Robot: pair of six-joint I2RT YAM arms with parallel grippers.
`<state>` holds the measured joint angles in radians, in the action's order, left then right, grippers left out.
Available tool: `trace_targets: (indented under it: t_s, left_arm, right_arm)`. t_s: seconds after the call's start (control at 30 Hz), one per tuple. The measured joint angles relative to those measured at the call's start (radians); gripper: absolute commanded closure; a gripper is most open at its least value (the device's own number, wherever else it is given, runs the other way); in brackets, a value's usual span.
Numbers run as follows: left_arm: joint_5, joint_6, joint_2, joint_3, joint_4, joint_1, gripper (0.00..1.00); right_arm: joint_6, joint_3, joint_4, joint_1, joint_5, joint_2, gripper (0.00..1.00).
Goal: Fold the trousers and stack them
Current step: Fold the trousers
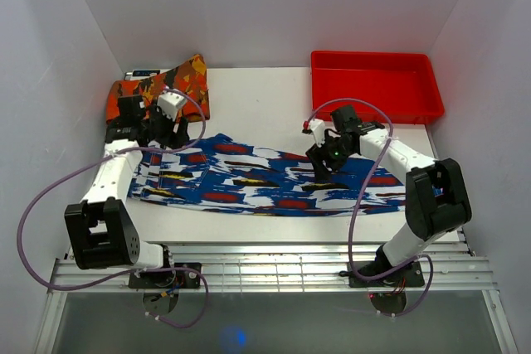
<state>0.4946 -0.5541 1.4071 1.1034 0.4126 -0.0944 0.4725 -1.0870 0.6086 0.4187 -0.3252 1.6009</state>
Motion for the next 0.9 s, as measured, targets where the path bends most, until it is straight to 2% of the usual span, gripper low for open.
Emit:
trace_targets:
  t_s: [0.13, 0.23, 0.4, 0.5, 0.63, 0.77, 0.9]
  left_arm:
    - [0.024, 0.079, 0.019, -0.108, 0.120, -0.031, 0.29]
    - [0.018, 0.135, 0.146, -0.132, 0.188, -0.146, 0.31]
    - [0.054, 0.206, 0.298, -0.092, 0.249, -0.374, 0.32]
    - [0.083, 0.227, 0.326, -0.059, 0.292, -0.417, 0.32]
    - [0.076, 0.238, 0.328, -0.053, 0.298, -0.454, 0.31]
    - [0.058, 0.243, 0.303, -0.077, 0.287, -0.471, 0.30]
    - [0.055, 0.245, 0.272, -0.104, 0.288, -0.473, 0.29]
  right_arm:
    - [-0.045, -0.001, -0.006, -0.083, 0.018, 0.065, 0.38]
    - [-0.050, 0.024, -0.018, -0.137, 0.035, 0.135, 0.38]
    - [-0.061, 0.042, -0.056, -0.196, 0.014, 0.126, 0.40]
    - [-0.054, 0.058, -0.052, -0.209, 0.007, 0.097, 0.34]
    - [-0.047, 0.062, 0.044, -0.284, 0.047, 0.009, 0.32]
    - [-0.014, 0.060, 0.117, -0.457, 0.092, -0.145, 0.34]
    - [0.070, 0.063, 0.137, -0.737, 0.139, -0.207, 0.34]
